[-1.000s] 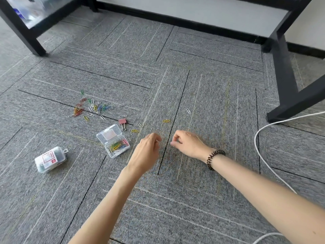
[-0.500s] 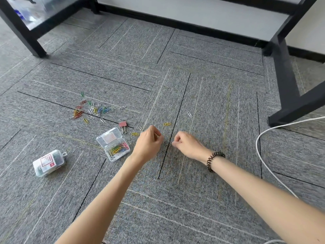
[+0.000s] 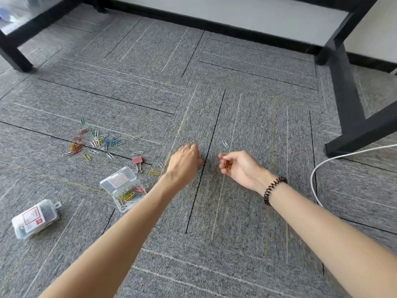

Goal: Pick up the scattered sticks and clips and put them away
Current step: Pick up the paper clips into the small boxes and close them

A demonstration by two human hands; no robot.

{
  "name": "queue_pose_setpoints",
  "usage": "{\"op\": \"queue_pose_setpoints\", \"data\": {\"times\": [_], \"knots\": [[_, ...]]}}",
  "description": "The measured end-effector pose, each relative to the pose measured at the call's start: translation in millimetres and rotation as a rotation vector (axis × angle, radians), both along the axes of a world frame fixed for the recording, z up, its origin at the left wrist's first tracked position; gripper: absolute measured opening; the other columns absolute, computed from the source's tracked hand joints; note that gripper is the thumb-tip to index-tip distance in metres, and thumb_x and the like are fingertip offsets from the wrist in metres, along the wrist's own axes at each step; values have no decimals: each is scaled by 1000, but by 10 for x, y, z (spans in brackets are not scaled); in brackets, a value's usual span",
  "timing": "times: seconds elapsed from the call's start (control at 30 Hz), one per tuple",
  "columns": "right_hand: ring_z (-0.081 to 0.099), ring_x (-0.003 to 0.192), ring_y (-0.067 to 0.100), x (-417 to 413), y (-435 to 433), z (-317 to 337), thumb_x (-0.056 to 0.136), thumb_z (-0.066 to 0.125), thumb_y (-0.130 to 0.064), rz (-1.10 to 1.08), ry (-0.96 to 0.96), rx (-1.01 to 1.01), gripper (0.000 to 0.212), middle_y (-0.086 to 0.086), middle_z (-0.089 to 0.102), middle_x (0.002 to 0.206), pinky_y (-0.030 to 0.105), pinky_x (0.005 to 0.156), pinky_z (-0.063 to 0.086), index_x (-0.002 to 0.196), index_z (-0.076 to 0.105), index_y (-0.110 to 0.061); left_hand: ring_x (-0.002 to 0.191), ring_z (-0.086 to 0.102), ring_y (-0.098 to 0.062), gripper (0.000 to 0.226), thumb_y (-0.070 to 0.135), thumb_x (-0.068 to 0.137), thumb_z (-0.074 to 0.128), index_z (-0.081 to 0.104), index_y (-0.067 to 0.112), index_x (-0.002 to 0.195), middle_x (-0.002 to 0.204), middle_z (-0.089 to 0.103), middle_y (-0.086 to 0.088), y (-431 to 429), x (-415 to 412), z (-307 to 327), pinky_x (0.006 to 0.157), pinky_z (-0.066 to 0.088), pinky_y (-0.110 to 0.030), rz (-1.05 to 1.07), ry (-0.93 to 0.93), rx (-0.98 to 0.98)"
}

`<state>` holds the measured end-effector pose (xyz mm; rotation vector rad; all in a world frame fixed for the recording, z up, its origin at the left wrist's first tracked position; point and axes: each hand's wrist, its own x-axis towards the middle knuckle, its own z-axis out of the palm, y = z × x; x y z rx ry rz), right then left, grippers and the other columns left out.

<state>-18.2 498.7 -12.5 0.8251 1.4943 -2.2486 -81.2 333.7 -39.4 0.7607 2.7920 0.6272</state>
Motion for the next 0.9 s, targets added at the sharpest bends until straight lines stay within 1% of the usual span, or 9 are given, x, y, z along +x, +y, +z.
{"op": "queue_pose_setpoints", "data": {"times": [0.13, 0.23, 0.3, 0.4, 0.47, 0.57, 0.73, 0.8, 0.9], "knots": [[43, 56, 13, -89, 44, 26, 69, 40, -2, -35, 17, -31, 10, 6, 48, 70, 20, 45, 37, 77, 44, -7, 82, 54, -14, 16, 24, 96, 52, 54, 9, 101, 98, 59, -4, 0, -68, -52, 73, 48, -25, -16, -43, -1], [36, 53, 9, -200, 67, 24, 69, 41, -1, 19, 39, 175, 10, 3, 45, 69, 17, 44, 29, 75, 47, -7, 75, 53, -13, 13, 20, 97, 53, 50, 8, 102, 93, 59, -3, 20, -88, -50, 64, 42, -22, 8, -48, 13], [35, 53, 8, -296, 91, -27, 82, 50, -6, 63, 21, 511, 6, -1, 44, 67, 17, 47, 30, 83, 56, -6, 70, 52, -12, 14, 21, 96, 54, 49, 9, 101, 90, 59, -2, 24, -103, -47, 60, 40, -21, 37, -48, 23], [40, 50, 6, -387, 168, -188, 90, 61, -29, 228, 48, 1294, 16, -6, 51, 65, 18, 48, 31, 90, 59, -14, 69, 47, -8, 16, 28, 93, 58, 48, 15, 93, 83, 52, 5, 17, -138, -19, 65, 40, -21, 65, -78, 6], [43, 50, 5, -389, 162, -233, 93, 57, -29, 326, 115, 1571, 21, -4, 56, 70, 18, 44, 34, 99, 56, -10, 67, 44, -5, 18, 31, 92, 57, 45, 18, 89, 80, 48, 8, 18, -156, -11, 65, 39, -20, 69, -108, -7], [45, 50, 5, -409, 121, -267, 96, 52, -24, 397, 136, 1641, 28, 0, 58, 75, 23, 48, 47, 110, 52, 0, 64, 46, -5, 17, 31, 92, 57, 51, 15, 88, 80, 56, 5, 20, -169, -16, 64, 39, -21, 54, -120, -16], [50, 57, 5, -488, 142, -315, 97, 50, -24, 411, 83, 1583, 18, 0, 63, 84, 17, 48, 34, 102, 55, -7, 67, 50, -9, 23, 33, 96, 51, 52, 10, 95, 81, 57, 1, 14, -167, -27, 65, 43, -24, 34, -123, -73], [51, 56, 7, -475, 128, -310, 99, 45, -22, 481, 109, 1588, 24, 0, 61, 80, 17, 46, 39, 111, 53, -3, 72, 51, -13, 24, 32, 99, 46, 50, 9, 98, 85, 57, -1, 9, -136, -7, 70, 48, -29, 31, -116, -61], [45, 50, 4, -417, -18, -276, 100, 41, -17, 520, 213, 1518, 18, -1, 56, 74, 17, 45, 40, 108, 51, -3, 66, 47, -12, 21, 30, 101, 42, 46, 10, 94, 80, 54, 0, -71, -87, 92, 60, 38, -27, 97, -162, 69]]}}
